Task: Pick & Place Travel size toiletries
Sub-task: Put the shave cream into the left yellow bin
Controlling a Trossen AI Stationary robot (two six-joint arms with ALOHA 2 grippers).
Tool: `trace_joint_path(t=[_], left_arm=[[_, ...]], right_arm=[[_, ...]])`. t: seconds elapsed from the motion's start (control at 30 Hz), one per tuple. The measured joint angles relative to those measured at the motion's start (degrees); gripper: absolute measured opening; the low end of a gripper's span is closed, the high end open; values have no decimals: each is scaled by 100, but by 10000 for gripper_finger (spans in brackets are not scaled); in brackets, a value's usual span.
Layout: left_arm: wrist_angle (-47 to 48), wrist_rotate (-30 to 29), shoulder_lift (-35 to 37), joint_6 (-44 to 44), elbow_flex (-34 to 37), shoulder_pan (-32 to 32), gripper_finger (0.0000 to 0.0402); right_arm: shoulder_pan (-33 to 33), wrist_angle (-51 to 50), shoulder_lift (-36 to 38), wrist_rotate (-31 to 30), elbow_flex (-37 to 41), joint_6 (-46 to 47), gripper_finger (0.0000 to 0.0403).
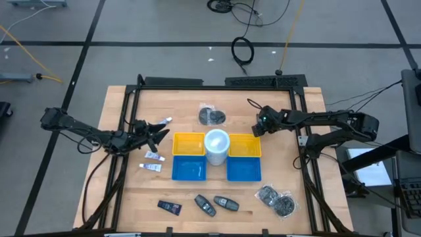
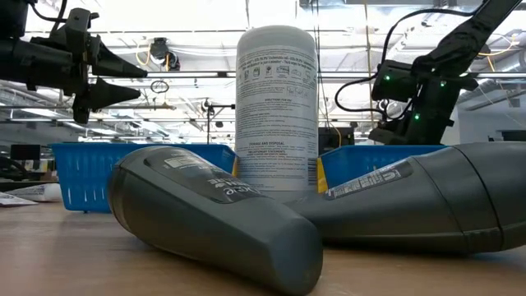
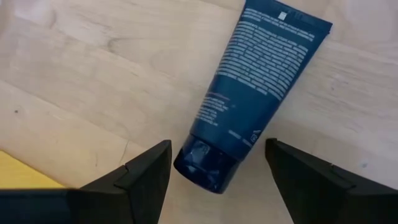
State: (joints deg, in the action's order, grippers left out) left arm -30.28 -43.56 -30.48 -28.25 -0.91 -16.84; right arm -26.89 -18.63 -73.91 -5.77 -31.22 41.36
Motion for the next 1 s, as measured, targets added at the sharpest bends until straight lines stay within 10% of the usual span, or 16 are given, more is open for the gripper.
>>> trace_joint_path(t=[1.0], left_arm=[[0, -10, 0, 107, 0, 0, 214]], right_arm=[[-4, -264, -13, -468, 11, -339, 183]])
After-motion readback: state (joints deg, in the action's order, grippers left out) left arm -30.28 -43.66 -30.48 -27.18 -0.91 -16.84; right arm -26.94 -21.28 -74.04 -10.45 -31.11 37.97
